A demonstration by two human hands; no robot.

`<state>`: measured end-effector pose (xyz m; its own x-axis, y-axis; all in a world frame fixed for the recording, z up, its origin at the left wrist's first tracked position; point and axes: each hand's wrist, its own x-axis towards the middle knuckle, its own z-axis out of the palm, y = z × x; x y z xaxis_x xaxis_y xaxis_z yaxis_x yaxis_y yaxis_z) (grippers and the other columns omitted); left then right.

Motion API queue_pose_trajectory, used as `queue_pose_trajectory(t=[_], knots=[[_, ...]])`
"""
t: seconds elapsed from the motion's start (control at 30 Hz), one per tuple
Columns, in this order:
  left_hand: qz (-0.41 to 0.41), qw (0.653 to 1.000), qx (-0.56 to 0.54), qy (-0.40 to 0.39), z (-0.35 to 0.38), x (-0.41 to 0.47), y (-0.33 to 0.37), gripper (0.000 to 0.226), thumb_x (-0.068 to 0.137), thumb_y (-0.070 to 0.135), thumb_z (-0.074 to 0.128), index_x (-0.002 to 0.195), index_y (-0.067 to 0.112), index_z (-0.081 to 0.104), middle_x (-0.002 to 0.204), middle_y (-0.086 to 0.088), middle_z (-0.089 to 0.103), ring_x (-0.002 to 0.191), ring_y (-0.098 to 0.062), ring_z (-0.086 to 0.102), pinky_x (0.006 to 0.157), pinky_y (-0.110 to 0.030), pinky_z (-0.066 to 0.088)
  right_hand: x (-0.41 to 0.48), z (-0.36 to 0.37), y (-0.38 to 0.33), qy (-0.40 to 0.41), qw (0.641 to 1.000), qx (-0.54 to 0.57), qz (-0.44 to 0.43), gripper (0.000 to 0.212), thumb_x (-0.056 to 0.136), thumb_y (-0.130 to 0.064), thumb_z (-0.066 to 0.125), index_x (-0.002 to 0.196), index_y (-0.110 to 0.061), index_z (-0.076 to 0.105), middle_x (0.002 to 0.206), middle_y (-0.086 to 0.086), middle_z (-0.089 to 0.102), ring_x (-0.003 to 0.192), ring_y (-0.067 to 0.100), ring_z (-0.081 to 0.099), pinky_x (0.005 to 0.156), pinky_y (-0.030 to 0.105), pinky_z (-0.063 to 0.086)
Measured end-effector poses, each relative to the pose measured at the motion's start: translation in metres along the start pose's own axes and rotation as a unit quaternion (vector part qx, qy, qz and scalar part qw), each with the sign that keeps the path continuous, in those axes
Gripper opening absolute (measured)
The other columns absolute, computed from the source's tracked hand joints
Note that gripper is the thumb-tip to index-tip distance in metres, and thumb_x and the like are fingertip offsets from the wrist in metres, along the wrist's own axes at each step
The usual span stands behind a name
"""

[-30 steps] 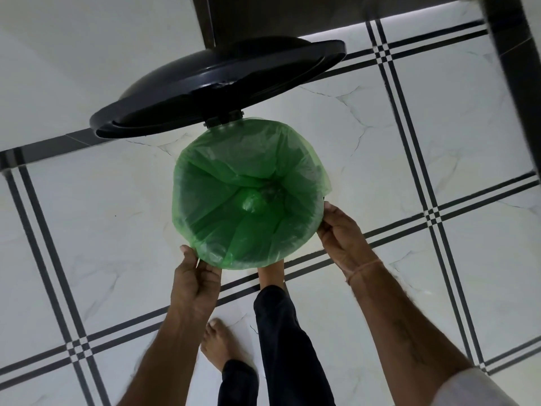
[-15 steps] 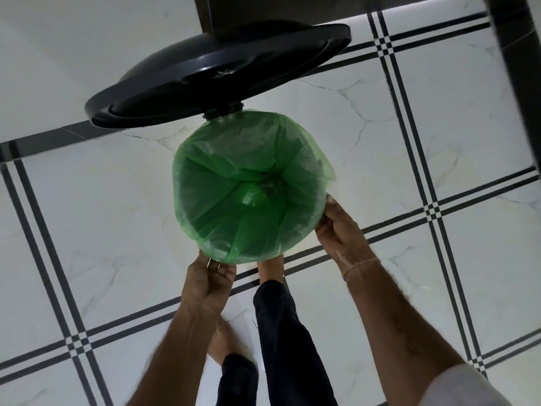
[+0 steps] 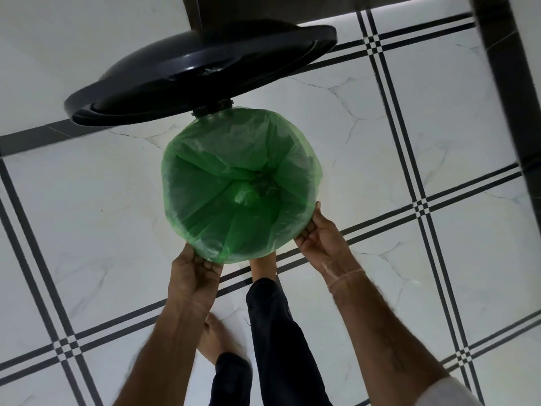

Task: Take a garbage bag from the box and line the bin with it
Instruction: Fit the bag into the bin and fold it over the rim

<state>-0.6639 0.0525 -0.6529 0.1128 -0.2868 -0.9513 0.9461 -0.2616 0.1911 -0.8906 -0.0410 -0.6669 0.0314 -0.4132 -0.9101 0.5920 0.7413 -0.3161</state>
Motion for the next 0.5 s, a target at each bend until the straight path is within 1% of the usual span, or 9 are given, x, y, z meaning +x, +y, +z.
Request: queue_pose_trajectory(t=[0.1, 0.17, 0.23, 0.3, 0.33, 0.4, 0.47, 0.5], knots=[[0.028, 0.999, 0.012, 0.016, 0.006, -0.001, 0.002, 0.029, 0.106, 0.033, 0.051, 0.112, 0.012, 0.070, 0.090, -0.003, 0.081, 0.085, -0.019, 0.077, 0.075, -0.037, 0.065, -0.004, 0.002, -0.004, -0.010, 1.000, -0.001, -0.008, 0.036, 0.105, -0.036, 0.050, 0.109, -0.007, 0.070, 0.100, 0.014, 0.078, 0.095, 0.026, 0.076, 0.089, 0.043, 0.061], [0.037, 0.999, 0.016, 0.024, 0.012, -0.002, 0.005, 0.031, 0.108, 0.034, 0.048, 0.109, 0.012, 0.069, 0.090, -0.003, 0.080, 0.084, -0.018, 0.077, 0.073, -0.036, 0.066, -0.003, 0.008, -0.008, -0.012, 1.000, -0.013, -0.011, 0.036, 0.106, -0.036, 0.049, 0.110, -0.007, 0.071, 0.104, 0.015, 0.077, 0.100, 0.029, 0.074, 0.086, 0.045, 0.063], [0.043, 0.998, 0.033, 0.022, 0.016, -0.004, 0.008, 0.027, 0.108, 0.025, 0.047, 0.106, 0.010, 0.070, 0.091, -0.004, 0.080, 0.081, -0.018, 0.077, 0.076, -0.036, 0.065, 0.000, 0.014, -0.012, -0.008, 1.000, -0.023, -0.008, 0.035, 0.107, -0.033, 0.048, 0.113, -0.007, 0.071, 0.108, 0.017, 0.077, 0.103, 0.032, 0.073, 0.080, 0.046, 0.065], [0.053, 0.996, 0.063, 0.027, 0.017, -0.006, 0.009, 0.022, 0.105, 0.015, 0.049, 0.102, 0.011, 0.070, 0.089, -0.004, 0.079, 0.082, -0.018, 0.076, 0.081, -0.034, 0.064, -0.001, 0.019, -0.014, 0.020, 0.999, -0.038, -0.010, 0.037, 0.107, -0.032, 0.048, 0.120, -0.005, 0.069, 0.111, 0.019, 0.076, 0.103, 0.033, 0.073, 0.074, 0.044, 0.065], [0.062, 0.994, 0.078, 0.041, 0.017, -0.007, 0.009, 0.019, 0.103, 0.013, 0.051, 0.100, 0.012, 0.069, 0.090, -0.004, 0.077, 0.083, -0.018, 0.074, 0.080, -0.033, 0.064, -0.001, 0.019, -0.014, 0.037, 0.998, -0.050, -0.010, 0.038, 0.107, -0.034, 0.048, 0.124, -0.005, 0.067, 0.113, 0.019, 0.075, 0.103, 0.032, 0.072, 0.072, 0.044, 0.064], [0.079, 0.990, 0.086, 0.078, 0.015, -0.007, 0.011, 0.016, 0.104, 0.016, 0.051, 0.098, 0.015, 0.066, 0.093, -0.003, 0.072, 0.084, -0.016, 0.069, 0.081, -0.032, 0.059, -0.004, 0.020, -0.012, 0.067, 0.995, -0.072, -0.018, 0.039, 0.106, -0.039, 0.049, 0.126, -0.009, 0.065, 0.118, 0.017, 0.073, 0.105, 0.031, 0.070, 0.075, 0.044, 0.062], [0.077, 0.990, 0.084, 0.089, 0.018, -0.008, 0.017, 0.020, 0.106, 0.025, 0.051, 0.097, 0.015, 0.066, 0.094, -0.003, 0.070, 0.085, -0.017, 0.068, 0.085, -0.034, 0.058, -0.004, 0.022, -0.012, 0.079, 0.992, -0.095, -0.030, 0.036, 0.106, -0.036, 0.051, 0.126, -0.010, 0.066, 0.120, 0.017, 0.072, 0.108, 0.033, 0.069, 0.079, 0.047, 0.062], [0.073, 0.989, 0.093, 0.087, 0.021, -0.009, 0.021, 0.020, 0.106, 0.024, 0.053, 0.096, 0.015, 0.067, 0.091, -0.003, 0.069, 0.085, -0.018, 0.068, 0.086, -0.035, 0.057, -0.003, 0.025, -0.013, 0.079, 0.990, -0.109, -0.028, 0.035, 0.105, -0.032, 0.052, 0.126, -0.009, 0.067, 0.122, 0.018, 0.072, 0.110, 0.034, 0.069, 0.080, 0.049, 0.062]])
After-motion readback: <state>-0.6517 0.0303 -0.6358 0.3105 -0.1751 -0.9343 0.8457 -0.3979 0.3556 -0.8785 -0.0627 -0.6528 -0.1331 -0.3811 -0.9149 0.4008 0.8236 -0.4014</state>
